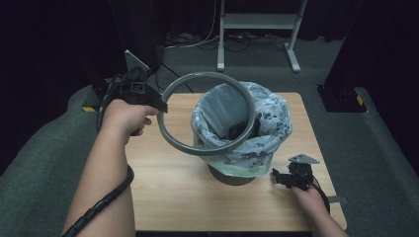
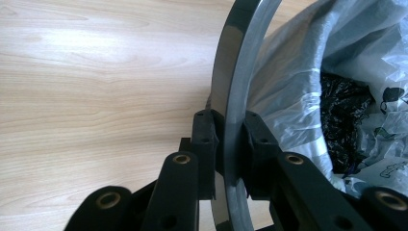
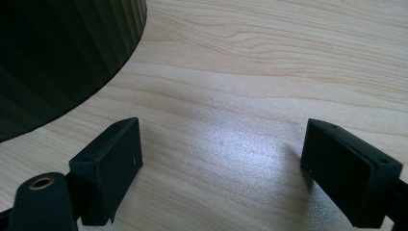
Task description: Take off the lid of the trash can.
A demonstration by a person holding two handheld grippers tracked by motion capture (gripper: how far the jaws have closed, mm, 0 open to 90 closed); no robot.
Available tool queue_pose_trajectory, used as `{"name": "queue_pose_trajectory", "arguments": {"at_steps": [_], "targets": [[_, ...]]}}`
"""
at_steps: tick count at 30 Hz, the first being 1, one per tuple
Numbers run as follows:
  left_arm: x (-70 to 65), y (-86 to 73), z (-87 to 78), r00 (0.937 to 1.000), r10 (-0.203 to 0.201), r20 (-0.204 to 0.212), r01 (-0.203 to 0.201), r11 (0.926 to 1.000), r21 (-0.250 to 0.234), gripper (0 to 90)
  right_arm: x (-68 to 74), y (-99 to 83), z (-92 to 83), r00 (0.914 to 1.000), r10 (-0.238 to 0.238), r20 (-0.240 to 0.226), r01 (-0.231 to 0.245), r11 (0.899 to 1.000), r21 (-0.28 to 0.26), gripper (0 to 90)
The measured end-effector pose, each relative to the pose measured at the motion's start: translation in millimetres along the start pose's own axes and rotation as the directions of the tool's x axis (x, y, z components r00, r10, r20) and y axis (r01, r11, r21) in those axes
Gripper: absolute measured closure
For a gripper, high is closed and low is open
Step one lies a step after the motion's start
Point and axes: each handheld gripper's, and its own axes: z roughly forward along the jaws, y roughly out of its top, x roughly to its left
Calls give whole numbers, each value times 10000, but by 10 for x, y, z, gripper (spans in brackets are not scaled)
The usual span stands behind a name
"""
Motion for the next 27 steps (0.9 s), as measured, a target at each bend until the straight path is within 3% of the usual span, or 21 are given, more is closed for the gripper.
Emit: {"name": "queue_pose_trajectory", "arguments": {"at_steps": [15, 27], "targets": [[451, -104, -252, 9977, -632, -234, 622, 9973, -398, 783, 0, 0, 0, 10000, 10, -7, -10, 10000, 0, 139], [770, -166, -409, 9882, -1372, -676, 1327, 9889, -669, 784, -1, 1, 2, 10000, -26, -1, 26, 10000, -14, 139]]}}
